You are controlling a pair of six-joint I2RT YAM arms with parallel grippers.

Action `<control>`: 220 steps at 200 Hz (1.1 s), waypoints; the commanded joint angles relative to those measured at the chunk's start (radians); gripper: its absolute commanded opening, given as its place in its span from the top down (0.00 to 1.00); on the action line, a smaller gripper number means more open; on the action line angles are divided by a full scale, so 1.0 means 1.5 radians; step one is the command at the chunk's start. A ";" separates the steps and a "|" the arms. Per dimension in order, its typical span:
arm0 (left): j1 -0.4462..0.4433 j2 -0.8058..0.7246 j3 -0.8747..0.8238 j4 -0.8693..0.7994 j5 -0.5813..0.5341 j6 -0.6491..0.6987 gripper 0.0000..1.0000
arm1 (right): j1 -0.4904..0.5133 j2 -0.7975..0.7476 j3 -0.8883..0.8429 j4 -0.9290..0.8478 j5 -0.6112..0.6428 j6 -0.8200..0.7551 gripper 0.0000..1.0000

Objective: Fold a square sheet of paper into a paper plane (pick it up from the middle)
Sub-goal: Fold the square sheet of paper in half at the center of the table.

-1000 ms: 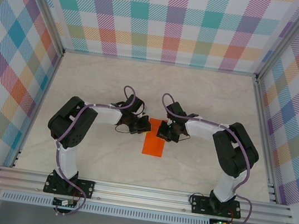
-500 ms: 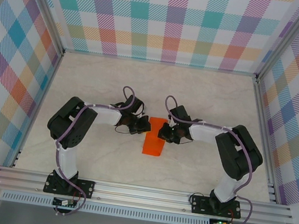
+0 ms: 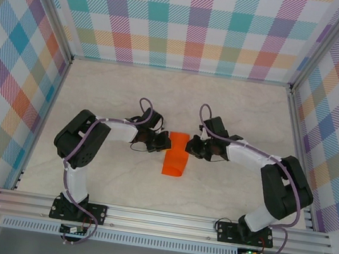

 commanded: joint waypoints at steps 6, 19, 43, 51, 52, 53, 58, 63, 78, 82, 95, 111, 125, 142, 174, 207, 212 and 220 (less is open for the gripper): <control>-0.011 0.078 -0.049 -0.100 -0.116 -0.005 0.95 | 0.011 0.056 0.040 0.016 -0.035 0.008 0.88; -0.011 0.078 -0.049 -0.101 -0.118 -0.005 0.95 | 0.014 0.088 0.048 0.036 -0.042 0.007 0.88; -0.010 0.078 -0.049 -0.109 -0.122 -0.006 0.95 | 0.014 0.122 0.053 0.068 -0.042 0.003 0.88; -0.010 0.078 -0.048 -0.113 -0.124 -0.007 0.96 | 0.012 0.132 0.051 0.080 -0.041 0.003 0.88; -0.011 0.078 -0.048 -0.114 -0.124 -0.007 0.96 | 0.012 0.133 0.051 0.081 -0.041 0.003 0.88; -0.011 0.078 -0.047 -0.115 -0.124 -0.008 0.96 | 0.011 0.134 0.051 0.082 -0.041 0.003 0.88; -0.010 0.079 -0.047 -0.119 -0.125 -0.008 0.96 | 0.010 0.140 0.050 0.086 -0.040 0.004 0.88; -0.010 0.079 -0.046 -0.121 -0.126 -0.008 0.96 | 0.008 0.145 0.047 0.094 -0.041 0.007 0.88; -0.010 0.078 -0.047 -0.124 -0.125 -0.008 0.96 | 0.004 0.156 0.032 0.116 -0.037 0.012 0.88; -0.010 0.079 -0.047 -0.125 -0.126 -0.008 0.96 | 0.003 0.157 0.028 0.118 -0.031 0.011 0.88; -0.010 0.080 -0.048 -0.132 -0.129 -0.008 0.97 | -0.004 0.159 0.013 0.125 -0.017 0.012 0.88; -0.010 0.078 -0.049 -0.138 -0.136 -0.009 0.97 | -0.016 0.155 -0.012 0.138 0.001 0.016 0.88; -0.011 0.078 -0.051 -0.141 -0.139 -0.009 0.98 | -0.027 0.151 -0.030 0.141 0.019 0.011 0.88; -0.011 0.079 -0.055 -0.137 -0.140 -0.012 0.98 | -0.044 0.143 -0.055 0.150 0.030 0.010 0.87; -0.010 0.081 -0.059 -0.138 -0.146 -0.011 0.99 | -0.079 0.099 -0.082 0.149 0.046 0.007 0.87; -0.010 0.084 -0.059 -0.135 -0.139 -0.004 0.99 | -0.081 0.056 -0.055 0.123 0.053 -0.002 0.87; -0.010 0.082 -0.058 -0.135 -0.138 -0.004 0.99 | -0.077 0.053 -0.049 0.121 0.049 -0.001 0.87; -0.010 0.082 -0.058 -0.135 -0.136 -0.002 0.99 | -0.068 0.049 -0.038 0.118 0.044 -0.001 0.87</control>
